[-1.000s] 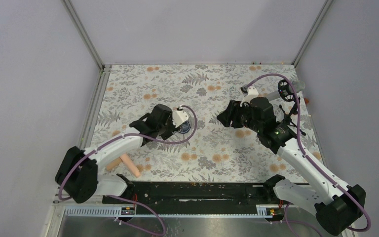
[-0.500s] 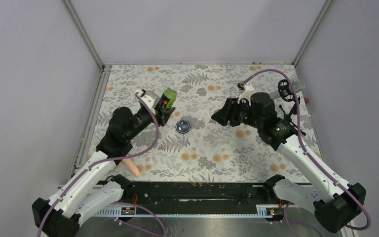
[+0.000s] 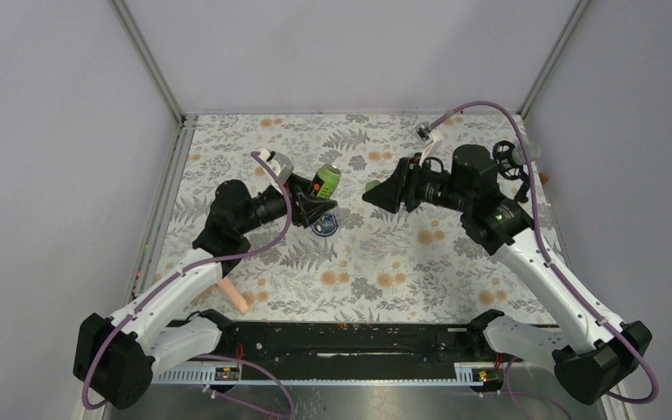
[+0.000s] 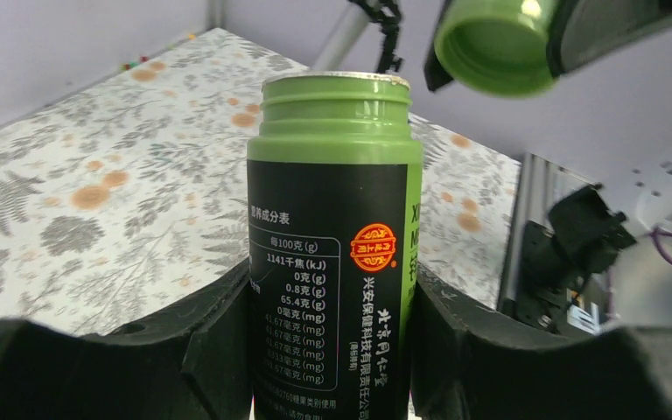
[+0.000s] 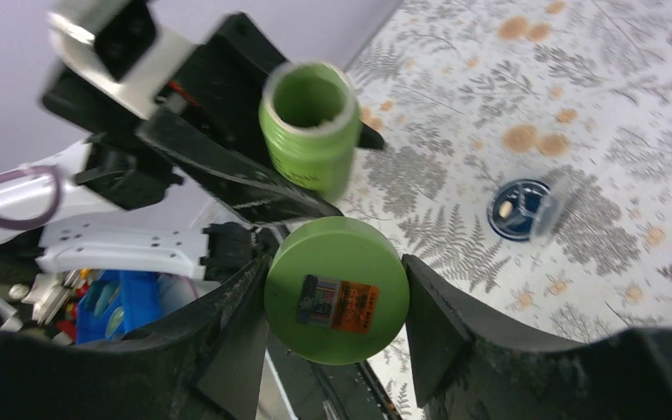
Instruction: Sort the pills into containers
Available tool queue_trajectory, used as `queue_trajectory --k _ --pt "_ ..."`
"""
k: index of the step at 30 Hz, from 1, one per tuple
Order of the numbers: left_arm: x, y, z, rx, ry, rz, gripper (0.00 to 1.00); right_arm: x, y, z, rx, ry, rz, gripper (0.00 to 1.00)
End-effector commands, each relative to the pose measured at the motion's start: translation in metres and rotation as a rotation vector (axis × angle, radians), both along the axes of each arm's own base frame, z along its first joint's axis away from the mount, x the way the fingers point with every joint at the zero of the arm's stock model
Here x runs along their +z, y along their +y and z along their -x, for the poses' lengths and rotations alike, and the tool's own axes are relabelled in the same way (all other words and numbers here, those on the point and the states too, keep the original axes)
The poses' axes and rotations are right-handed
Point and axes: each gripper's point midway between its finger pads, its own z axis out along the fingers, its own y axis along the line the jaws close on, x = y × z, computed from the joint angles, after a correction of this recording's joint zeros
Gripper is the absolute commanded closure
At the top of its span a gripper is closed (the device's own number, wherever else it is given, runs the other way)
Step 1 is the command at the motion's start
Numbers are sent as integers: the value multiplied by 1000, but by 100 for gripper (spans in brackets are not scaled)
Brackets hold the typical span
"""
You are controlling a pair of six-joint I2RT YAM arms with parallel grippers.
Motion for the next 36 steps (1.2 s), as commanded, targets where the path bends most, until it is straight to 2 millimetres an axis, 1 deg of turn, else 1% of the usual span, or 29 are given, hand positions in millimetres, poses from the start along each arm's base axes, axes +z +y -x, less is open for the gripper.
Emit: queue_trajectory --k 1,7,14,18,23,26,32,34,36 --pt "48 -15 31 -200 -118 75 100 41 10 9 102 -56 -74 93" --pt "47 -26 44 -324 -87 46 100 50 22 10 166 -35 -101 92" --pt "52 -33 52 -400 -88 37 100 44 30 13 213 -9 -84 91" --pt "47 -38 57 -453 -72 2 100 43 32 15 235 -6 -85 91" --pt "43 -41 57 -467 -55 -13 100 45 34 20 266 -5 -96 90" --pt "43 -42 57 -474 -50 -16 100 40 35 24 285 5 -86 90" --pt "41 -43 59 -526 -21 -57 100 15 35 37 368 20 22 86" --pt "40 -43 59 -537 -13 -74 100 8 33 38 372 26 60 84" --pt "40 -44 61 -552 -11 -82 100 7 32 38 366 28 73 82"
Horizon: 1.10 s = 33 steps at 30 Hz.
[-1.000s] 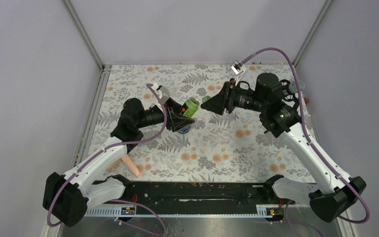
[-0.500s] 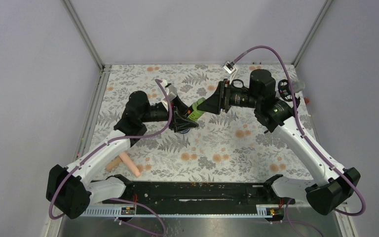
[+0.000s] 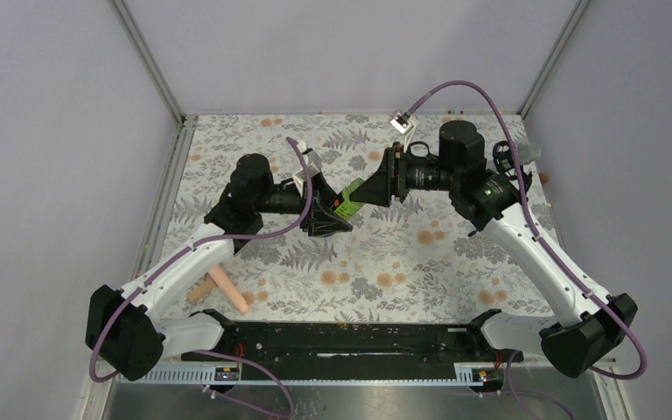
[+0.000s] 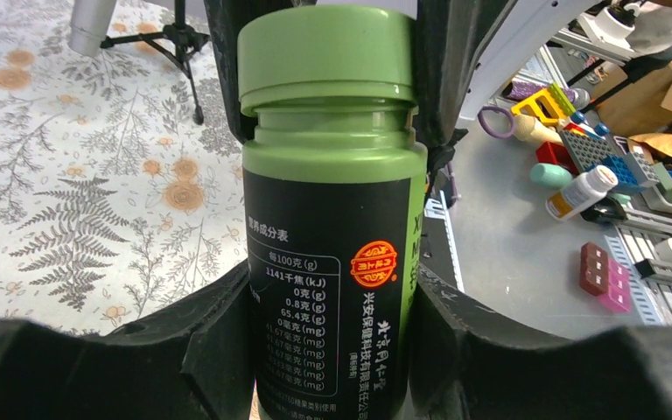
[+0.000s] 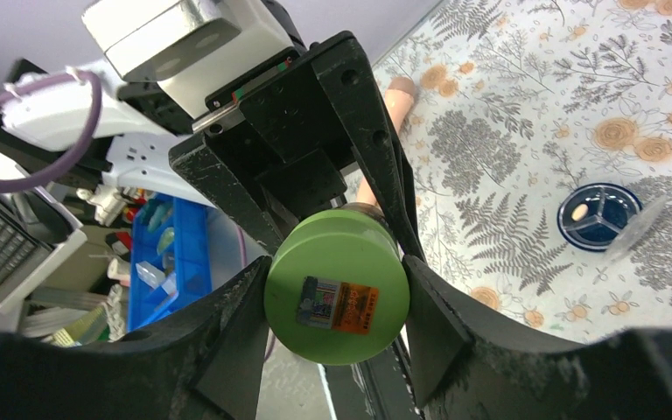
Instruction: Sort the pills into containers
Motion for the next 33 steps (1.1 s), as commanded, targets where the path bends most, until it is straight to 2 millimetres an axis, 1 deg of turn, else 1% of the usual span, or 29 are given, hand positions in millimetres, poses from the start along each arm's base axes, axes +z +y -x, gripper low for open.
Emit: queue_trajectory --k 1,5,10,14,17,19,22,26,29,32,33 --pt "32 -4 6 -76 -118 42 100 -4 5 23 108 -10 47 81" --pt "33 -4 9 -101 -112 34 100 -6 5 24 110 5 75 74" --pt "35 -4 11 -115 -117 38 100 -17 5 24 112 72 129 73" --pt "36 -3 15 -132 -138 41 100 -22 5 31 146 128 153 73" --pt "32 -1 16 -140 -156 19 100 -25 3 37 183 161 172 73" --pt "32 -1 16 -141 -151 12 100 -31 2 38 186 175 197 73" --pt "32 -3 15 -144 -150 14 100 -39 3 41 188 177 227 71" --pt "32 -6 15 -154 -150 17 100 -47 6 45 198 178 250 64" --pt "31 -6 14 -147 -152 14 100 -46 4 40 161 157 261 62" --pt "27 -6 9 -110 -158 4 100 -38 2 25 54 109 250 65" --pt "24 -6 5 -84 -163 0 100 -33 2 21 17 89 235 64"
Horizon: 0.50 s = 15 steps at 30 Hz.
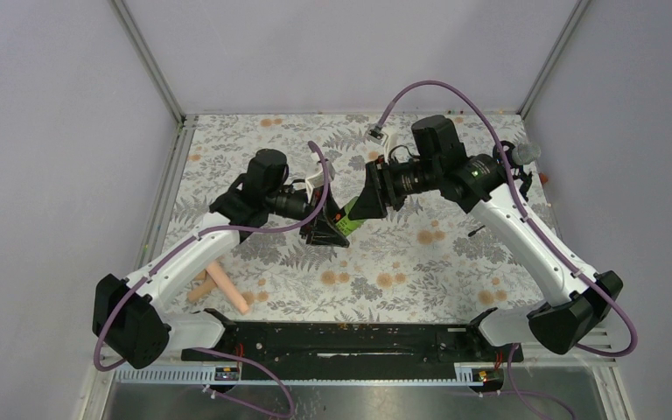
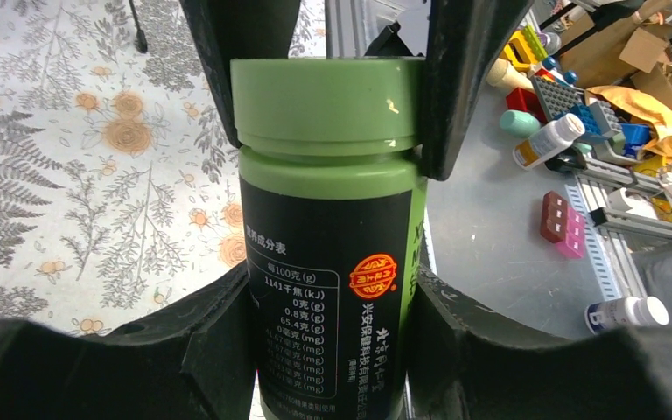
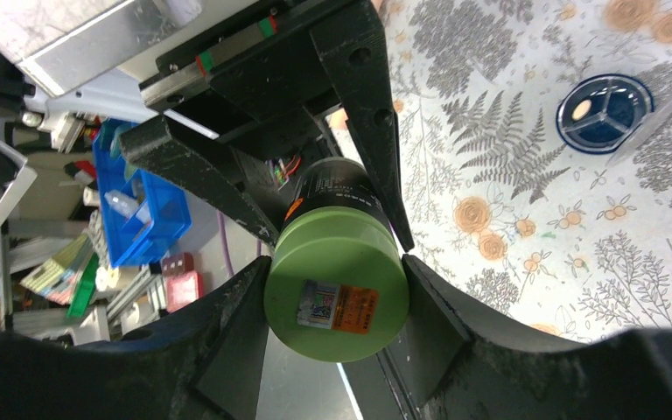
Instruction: Sort the pills into containers
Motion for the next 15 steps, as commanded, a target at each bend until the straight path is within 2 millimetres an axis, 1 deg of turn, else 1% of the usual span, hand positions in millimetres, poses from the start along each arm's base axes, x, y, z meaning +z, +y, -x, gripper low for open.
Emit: queue_trajectory --k 1,3,5,8,10,11,13,15 --pt "50 -10 -20 42 -261 138 100 9 1 -1 -97 -41 -12 62" --pt "50 -10 -24 89 -258 157 100 21 1 -4 -132 -74 -65 57" --pt "48 -10 -25 112 -251 181 100 29 2 -4 -135 -94 -96 49" --pt "51 -11 -29 142 -263 210 100 31 1 -2 -127 -84 -85 36" --pt "52 -11 -29 148 -266 214 100 33 1 -1 -121 -86 -86 23" --pt "53 -10 -29 149 -268 216 100 34 1 0 -121 -88 -88 20" --pt "54 -10 -28 146 -268 216 100 37 -1 2 -113 -104 -96 15" --pt "54 -10 -27 138 -266 215 100 42 -3 6 -103 -133 -105 13"
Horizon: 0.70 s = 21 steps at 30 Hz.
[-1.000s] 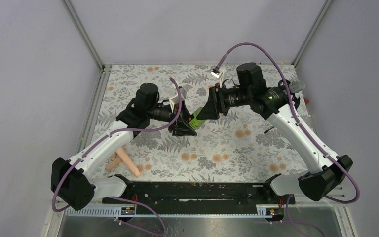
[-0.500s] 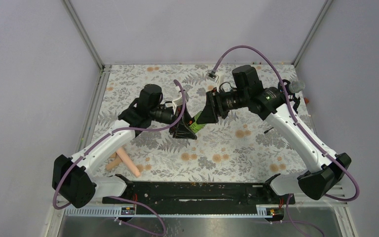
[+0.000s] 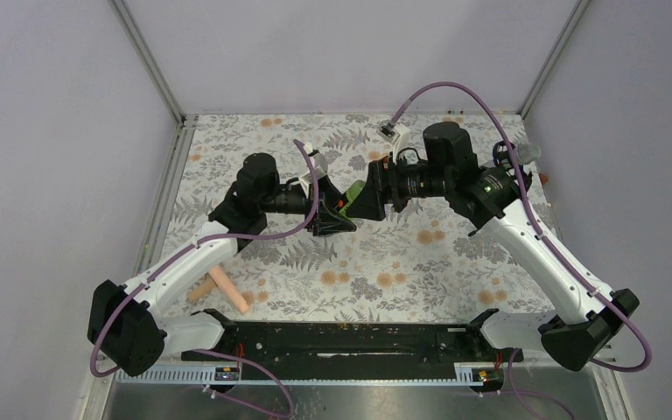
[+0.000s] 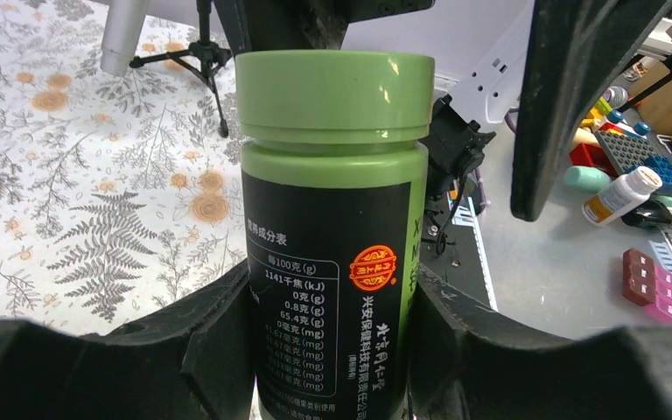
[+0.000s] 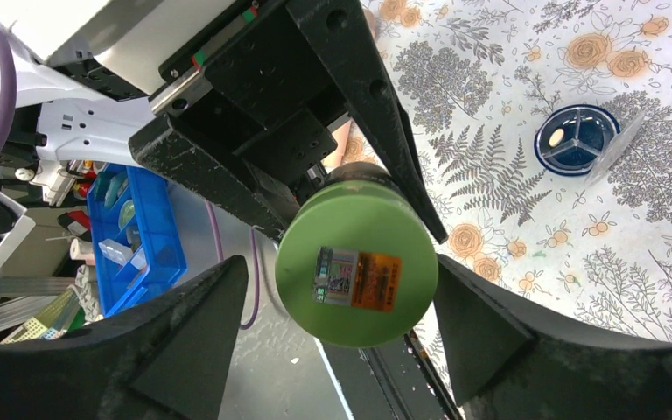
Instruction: Sort the pills into containers
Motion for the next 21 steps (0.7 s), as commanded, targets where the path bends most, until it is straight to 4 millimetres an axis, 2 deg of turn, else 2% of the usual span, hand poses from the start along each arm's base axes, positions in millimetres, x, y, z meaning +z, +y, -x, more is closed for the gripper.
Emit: queue_trajectory --k 1,5,9,15,21 --pt "32 0 0 7 -114 84 100 26 -2 10 29 -93 -50 12" --pt "32 1 6 -21 -103 78 100 32 -9 15 49 -174 -51 10" --pt "31 3 13 -59 -90 63 100 35 -17 7 0 -228 -31 6" --pt "30 5 24 -111 -76 60 100 31 -15 -3 -31 -217 -14 6" --pt "28 7 34 -161 -68 58 100 25 -4 -24 -69 -193 -2 9"
